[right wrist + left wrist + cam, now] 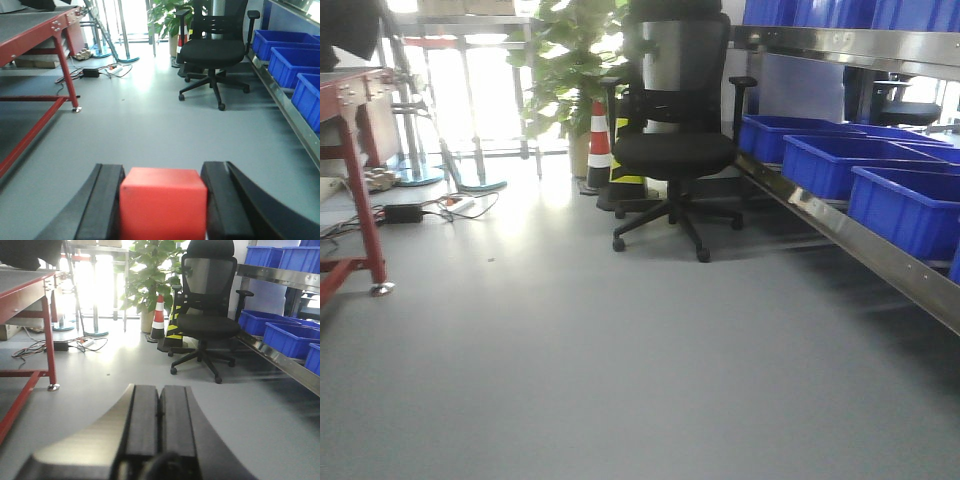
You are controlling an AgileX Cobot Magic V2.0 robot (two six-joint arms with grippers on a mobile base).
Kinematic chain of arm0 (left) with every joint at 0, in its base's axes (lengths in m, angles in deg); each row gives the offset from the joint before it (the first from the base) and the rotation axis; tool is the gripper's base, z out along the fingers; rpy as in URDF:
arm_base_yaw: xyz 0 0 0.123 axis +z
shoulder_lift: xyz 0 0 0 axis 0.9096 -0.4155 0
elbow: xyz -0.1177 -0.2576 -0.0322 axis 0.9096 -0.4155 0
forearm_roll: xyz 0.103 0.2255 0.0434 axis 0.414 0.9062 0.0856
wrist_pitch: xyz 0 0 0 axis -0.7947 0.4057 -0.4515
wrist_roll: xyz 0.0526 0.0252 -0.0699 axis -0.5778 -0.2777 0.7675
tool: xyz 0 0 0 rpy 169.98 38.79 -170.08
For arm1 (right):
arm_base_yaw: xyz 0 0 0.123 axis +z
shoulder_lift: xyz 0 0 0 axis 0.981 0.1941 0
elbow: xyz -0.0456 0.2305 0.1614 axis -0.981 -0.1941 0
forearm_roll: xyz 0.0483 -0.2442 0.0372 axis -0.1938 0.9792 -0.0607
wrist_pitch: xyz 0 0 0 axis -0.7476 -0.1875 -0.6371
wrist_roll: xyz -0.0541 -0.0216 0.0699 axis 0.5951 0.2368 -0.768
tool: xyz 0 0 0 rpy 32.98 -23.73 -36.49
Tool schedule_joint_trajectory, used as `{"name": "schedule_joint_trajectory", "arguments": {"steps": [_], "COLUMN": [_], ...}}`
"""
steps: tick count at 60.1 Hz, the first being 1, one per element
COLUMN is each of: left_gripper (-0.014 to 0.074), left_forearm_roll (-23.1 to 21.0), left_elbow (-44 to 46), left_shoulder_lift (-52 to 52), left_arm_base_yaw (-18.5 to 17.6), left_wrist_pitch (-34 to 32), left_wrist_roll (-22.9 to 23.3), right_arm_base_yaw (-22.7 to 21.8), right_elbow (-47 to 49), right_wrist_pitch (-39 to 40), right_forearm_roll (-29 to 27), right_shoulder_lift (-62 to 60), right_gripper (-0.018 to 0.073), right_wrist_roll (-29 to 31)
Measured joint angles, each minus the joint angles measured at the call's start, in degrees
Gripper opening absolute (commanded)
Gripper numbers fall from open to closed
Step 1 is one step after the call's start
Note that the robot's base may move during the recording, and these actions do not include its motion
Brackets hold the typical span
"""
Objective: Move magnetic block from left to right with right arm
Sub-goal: 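Turn the base and drive to the second grey carpeted table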
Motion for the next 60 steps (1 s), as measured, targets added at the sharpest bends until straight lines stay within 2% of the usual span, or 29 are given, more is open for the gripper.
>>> {"name": "schedule_joint_trajectory", "arguments": {"steps": [60], "left_gripper": [-0.0116], "left_forearm_roll": [0.00], "left_elbow": [0.00], "left_shoulder_lift": [0.00], "left_arm_base_yaw": [0.00], "left_wrist_pitch": [0.00], "left_wrist_roll": [0.00], "right_arm_base_yaw": [0.00], "right_elbow": [0.00], "right_wrist_pitch": [0.00], "right_forearm_roll": [0.00], "right_shoulder_lift": [0.00], "right_gripper": [0.0098], "right_wrist_roll": [0.00]}}
